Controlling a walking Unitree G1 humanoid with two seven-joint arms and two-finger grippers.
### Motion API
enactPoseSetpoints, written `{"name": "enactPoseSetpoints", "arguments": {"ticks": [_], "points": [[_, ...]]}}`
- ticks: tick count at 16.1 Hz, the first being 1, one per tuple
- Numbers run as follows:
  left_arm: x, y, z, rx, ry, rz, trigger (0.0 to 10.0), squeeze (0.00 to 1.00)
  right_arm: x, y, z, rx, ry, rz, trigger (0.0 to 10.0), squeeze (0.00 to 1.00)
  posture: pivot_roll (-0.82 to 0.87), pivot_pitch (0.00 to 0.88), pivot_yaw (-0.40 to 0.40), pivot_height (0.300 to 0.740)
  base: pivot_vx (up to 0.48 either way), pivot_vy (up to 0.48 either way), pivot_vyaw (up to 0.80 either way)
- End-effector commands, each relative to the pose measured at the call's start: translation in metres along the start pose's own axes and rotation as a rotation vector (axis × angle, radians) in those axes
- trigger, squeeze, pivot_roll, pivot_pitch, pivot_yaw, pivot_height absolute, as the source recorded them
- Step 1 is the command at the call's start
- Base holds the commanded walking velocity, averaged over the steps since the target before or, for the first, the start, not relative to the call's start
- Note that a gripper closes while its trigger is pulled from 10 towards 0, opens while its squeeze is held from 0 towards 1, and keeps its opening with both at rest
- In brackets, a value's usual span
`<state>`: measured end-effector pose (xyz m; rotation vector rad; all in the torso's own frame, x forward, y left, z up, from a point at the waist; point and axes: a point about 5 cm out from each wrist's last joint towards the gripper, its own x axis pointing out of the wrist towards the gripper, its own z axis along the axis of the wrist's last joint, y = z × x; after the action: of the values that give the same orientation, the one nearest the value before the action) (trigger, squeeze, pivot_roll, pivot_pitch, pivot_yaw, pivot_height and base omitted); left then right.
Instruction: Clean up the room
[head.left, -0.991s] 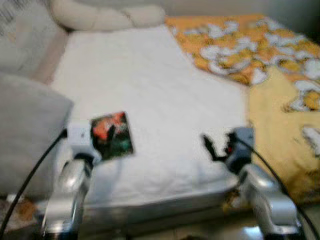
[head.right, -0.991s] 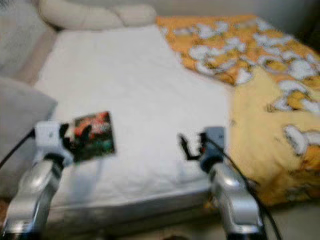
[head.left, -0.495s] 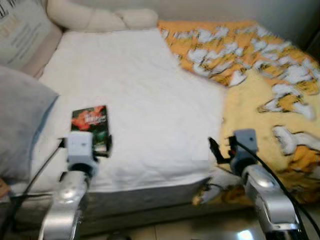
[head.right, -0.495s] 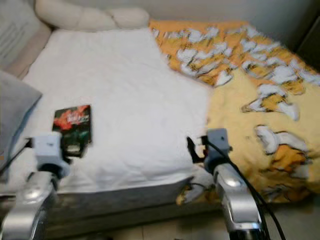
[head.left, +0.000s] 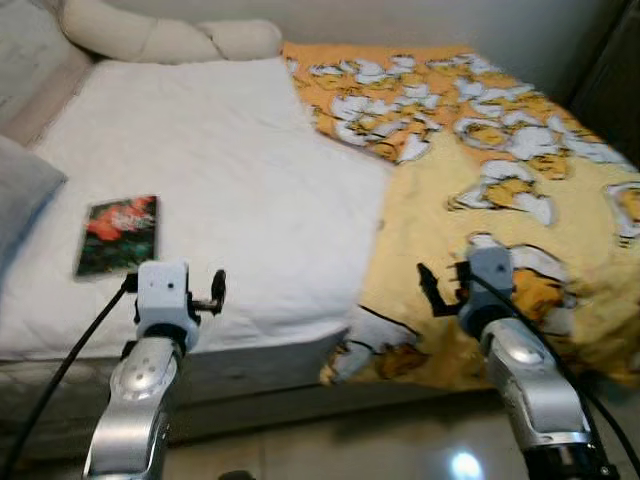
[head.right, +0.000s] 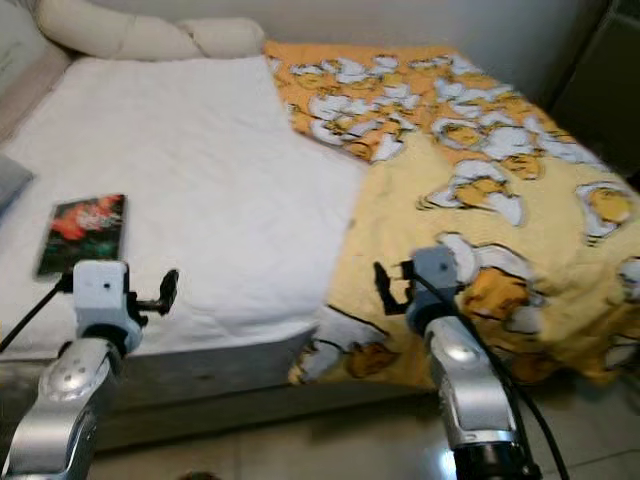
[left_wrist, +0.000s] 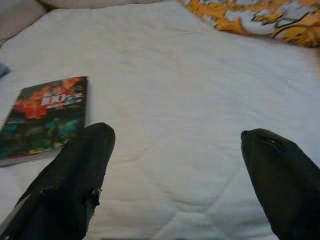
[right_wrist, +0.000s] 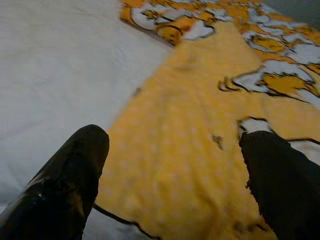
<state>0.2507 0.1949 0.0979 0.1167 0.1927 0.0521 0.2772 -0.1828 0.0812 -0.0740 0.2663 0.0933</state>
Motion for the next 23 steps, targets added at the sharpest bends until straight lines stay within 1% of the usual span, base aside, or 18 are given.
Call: {"name": "enactPoseSetpoints", "arguments": {"ticks": [1, 2, 4, 10, 15, 16, 18, 20, 23], "points": [[0.001, 0.004, -0.002, 0.022, 0.017, 0.018, 10.0, 1.00, 0.003, 0.005, 0.001, 0.019, 0.002, 0.012, 10.0, 0.00, 0.06, 0.000, -0.048, 0.740, 0.000, -0.386, 0.00], [0.003, 0.004, 0.001, 0.026, 0.009, 0.013, 10.0, 1.00, 0.004, 0.011, -0.002, 0.001, 0.009, 0.024, 10.0, 0.00, 0.03, 0.000, -0.026, 0.740, 0.000, -0.345, 0.00], [0.007, 0.002, 0.004, -0.026, -0.011, -0.001, 10.0, 1.00, 0.008, 0.020, 0.005, 0.009, -0.015, 0.059, 10.0, 0.00, 0.03, 0.000, -0.023, 0.740, 0.000, 0.000, 0.00], [0.009, 0.003, 0.007, 0.004, -0.025, -0.025, 10.0, 1.00, 0.010, 0.022, 0.004, 0.015, -0.013, 0.072, 10.0, 0.00, 0.04, 0.000, -0.026, 0.740, 0.000, 0.000, 0.00], [0.010, -0.002, 0.007, 0.004, -0.027, -0.037, 10.0, 1.00, 0.011, 0.023, 0.003, -0.002, -0.006, 0.083, 10.0, 0.00, 0.04, 0.000, -0.027, 0.740, 0.269, 0.000, 0.00], [0.010, -0.002, 0.007, 0.003, -0.026, -0.037, 10.0, 1.00, 0.011, 0.024, 0.004, -0.021, -0.006, 0.097, 10.0, 0.00, 0.04, 0.000, -0.028, 0.740, 0.292, 0.000, 0.00], [0.011, -0.002, 0.007, -0.005, -0.027, -0.033, 10.0, 1.00, 0.011, 0.026, 0.005, -0.046, -0.009, 0.127, 10.0, 0.00, 0.04, 0.000, -0.028, 0.740, 0.311, 0.000, 0.80], [0.011, -0.002, 0.007, -0.004, -0.025, -0.034, 10.0, 1.00, 0.011, 0.024, 0.003, -0.034, 0.001, 0.099, 10.0, 0.00, 0.04, 0.000, -0.028, 0.740, 0.311, 0.000, 0.60], [0.012, -0.003, 0.006, -0.001, -0.020, -0.036, 10.0, 1.00, 0.012, 0.020, 0.001, -0.046, 0.007, 0.086, 10.0, 0.00, 0.04, 0.000, -0.028, 0.740, 0.311, 0.000, 0.00]]}}
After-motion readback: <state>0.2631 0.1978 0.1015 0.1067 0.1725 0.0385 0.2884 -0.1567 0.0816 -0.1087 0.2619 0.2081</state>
